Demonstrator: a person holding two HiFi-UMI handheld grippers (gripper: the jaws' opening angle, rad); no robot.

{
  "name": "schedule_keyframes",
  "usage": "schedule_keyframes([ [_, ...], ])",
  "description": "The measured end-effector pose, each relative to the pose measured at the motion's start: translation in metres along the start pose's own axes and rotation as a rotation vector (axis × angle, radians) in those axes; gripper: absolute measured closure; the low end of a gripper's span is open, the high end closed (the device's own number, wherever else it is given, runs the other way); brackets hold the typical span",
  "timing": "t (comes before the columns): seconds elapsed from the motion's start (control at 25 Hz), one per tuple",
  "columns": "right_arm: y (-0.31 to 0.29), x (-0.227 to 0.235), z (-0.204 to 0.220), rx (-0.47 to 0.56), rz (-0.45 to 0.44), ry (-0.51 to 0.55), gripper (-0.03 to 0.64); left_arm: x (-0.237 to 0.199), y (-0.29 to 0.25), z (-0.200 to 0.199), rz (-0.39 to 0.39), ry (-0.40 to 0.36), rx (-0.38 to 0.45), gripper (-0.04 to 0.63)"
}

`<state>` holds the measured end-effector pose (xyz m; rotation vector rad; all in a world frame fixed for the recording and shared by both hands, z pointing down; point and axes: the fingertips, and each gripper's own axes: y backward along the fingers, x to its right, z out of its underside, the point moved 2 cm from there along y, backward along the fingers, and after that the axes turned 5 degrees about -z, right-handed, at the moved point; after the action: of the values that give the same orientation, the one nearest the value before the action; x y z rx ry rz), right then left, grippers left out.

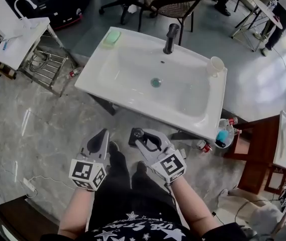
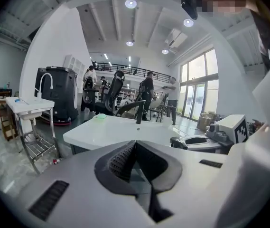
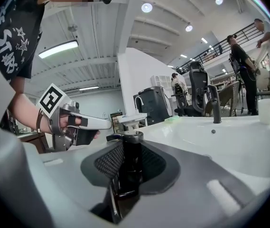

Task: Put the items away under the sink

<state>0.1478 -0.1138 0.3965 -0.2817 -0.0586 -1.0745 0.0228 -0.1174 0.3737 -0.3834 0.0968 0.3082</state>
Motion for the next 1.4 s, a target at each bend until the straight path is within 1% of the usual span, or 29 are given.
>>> schedule_keyframes([
  [0.08, -0.002, -0.007, 0.015, -0.027, -0.009, -0.002, 0.526, -0.005, 0.007, 0.015, -0.019, 0.004, -0.012, 0.586],
  [0.16, -0.004, -0.007, 0.029, -0.033, -0.003, -0.004, 0.526, -0.010, 0.008, 0.025, -0.057, -0.010, 0.006, 0.586],
  [0.24, -0.007, -0.002, 0.044, -0.031, 0.030, -0.018, 0.526, -0.016, 0.005, 0.032, -0.091, -0.038, 0.034, 0.586],
  [0.32, -0.014, 0.004, 0.062, -0.041, 0.059, -0.029, 0.526, -0.023, 0.000, 0.040, -0.095, -0.048, 0.045, 0.586],
  [0.44, -0.030, 0.013, 0.083, -0.034, 0.088, -0.019, 0.526, -0.043, -0.008, 0.059, -0.094, -0.048, 0.048, 0.586],
  [0.56, -0.047, 0.010, 0.099, -0.035, 0.102, -0.011, 0.526, -0.060, -0.008, 0.079, -0.099, -0.026, 0.043, 0.586],
  [0.64, -0.058, 0.004, 0.111, -0.040, 0.112, -0.038, 0.526, -0.073, -0.003, 0.096, -0.094, 0.000, 0.036, 0.586],
  [0.72, -0.072, 0.000, 0.126, -0.021, 0.130, -0.097, 0.526, -0.090, 0.000, 0.116, -0.084, 0.017, 0.026, 0.586],
  [0.8, -0.085, -0.001, 0.143, -0.007, 0.156, -0.138, 0.526, -0.107, 0.001, 0.141, -0.062, 0.040, 0.013, 0.586],
  [0.84, -0.090, -0.001, 0.152, -0.009, 0.174, -0.142, 0.526, -0.113, 0.001, 0.154, -0.047, 0.050, 0.006, 0.586],
  [0.96, -0.097, 0.000, 0.183, -0.027, 0.228, -0.135, 0.526, -0.129, 0.000, 0.190, -0.018, 0.048, -0.017, 0.586],
  [1.08, -0.108, 0.015, 0.215, -0.022, 0.259, -0.147, 0.526, -0.147, -0.012, 0.216, -0.008, 0.054, -0.010, 0.586],
  [1.24, -0.134, 0.045, 0.261, -0.015, 0.246, -0.119, 0.526, -0.170, -0.047, 0.249, -0.014, 0.057, 0.027, 0.586],
  [1.4, -0.158, 0.078, 0.305, 0.005, 0.239, -0.084, 0.526, -0.177, -0.089, 0.290, 0.024, 0.065, 0.058, 0.586],
])
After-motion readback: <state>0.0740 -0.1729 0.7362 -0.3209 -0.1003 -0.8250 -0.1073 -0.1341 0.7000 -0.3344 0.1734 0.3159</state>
